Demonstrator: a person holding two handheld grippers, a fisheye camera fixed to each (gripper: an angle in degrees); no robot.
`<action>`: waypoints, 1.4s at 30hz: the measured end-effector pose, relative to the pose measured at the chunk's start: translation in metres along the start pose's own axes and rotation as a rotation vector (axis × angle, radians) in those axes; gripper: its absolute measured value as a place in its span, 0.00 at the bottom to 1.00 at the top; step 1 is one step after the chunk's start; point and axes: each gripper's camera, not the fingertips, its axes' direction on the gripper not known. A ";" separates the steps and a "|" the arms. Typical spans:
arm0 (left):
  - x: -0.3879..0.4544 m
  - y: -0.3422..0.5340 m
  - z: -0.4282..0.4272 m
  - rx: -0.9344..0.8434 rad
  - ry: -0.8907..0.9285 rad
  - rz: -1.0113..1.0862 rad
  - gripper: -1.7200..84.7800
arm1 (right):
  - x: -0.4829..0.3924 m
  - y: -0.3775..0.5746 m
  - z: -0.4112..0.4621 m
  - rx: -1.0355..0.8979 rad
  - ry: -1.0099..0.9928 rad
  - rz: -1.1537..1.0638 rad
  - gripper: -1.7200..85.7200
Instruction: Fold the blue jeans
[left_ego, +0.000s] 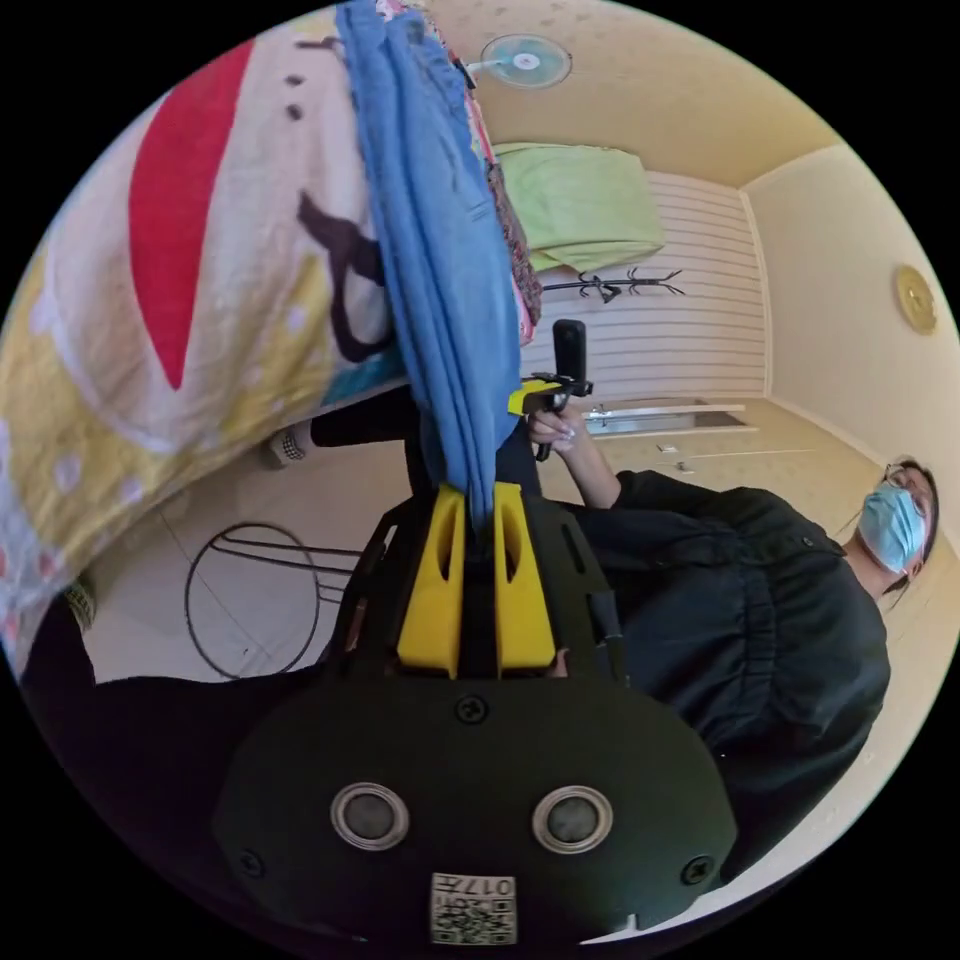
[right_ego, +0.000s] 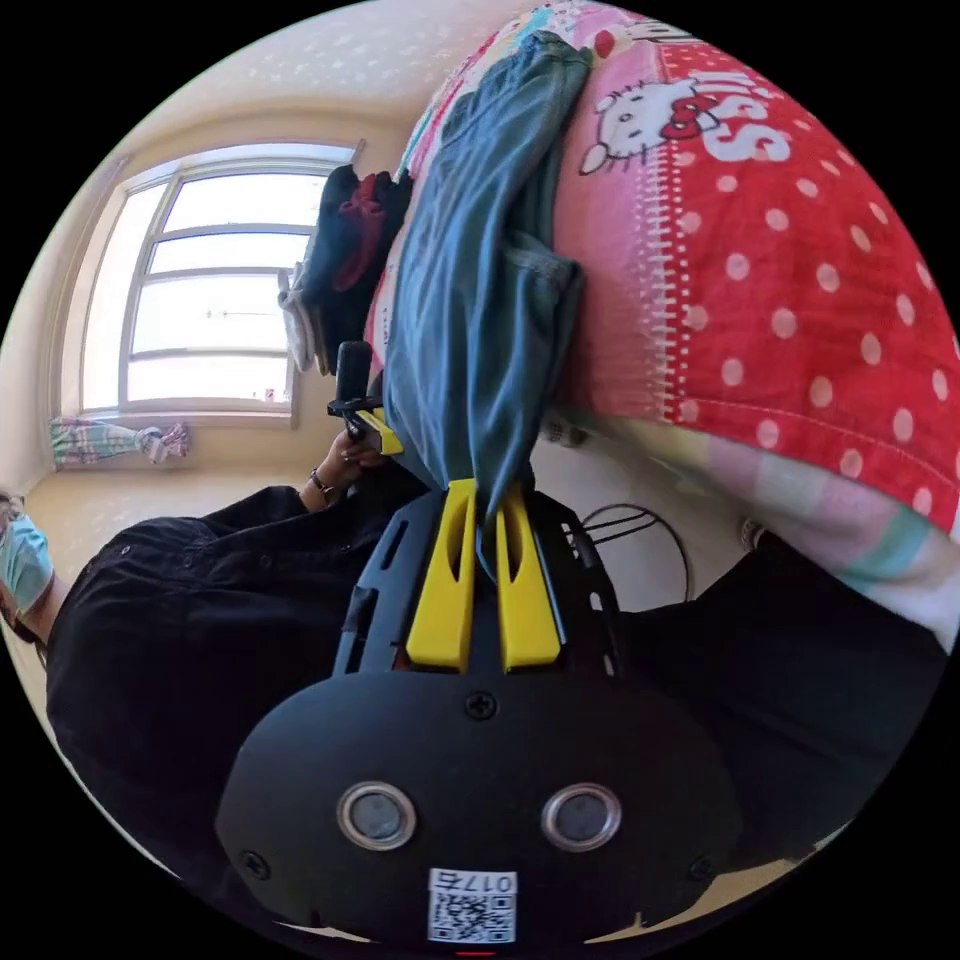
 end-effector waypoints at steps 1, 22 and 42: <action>0.008 0.004 -0.007 0.023 -0.002 0.014 0.07 | -0.010 0.016 -0.016 0.044 -0.064 -0.025 0.05; 0.074 -0.081 -0.143 0.220 0.066 0.190 0.06 | -0.068 0.012 -0.190 0.241 -0.470 -0.064 0.03; -0.045 0.006 -0.116 0.554 0.126 -0.324 0.23 | -0.036 0.128 -0.128 0.579 -0.437 0.311 0.20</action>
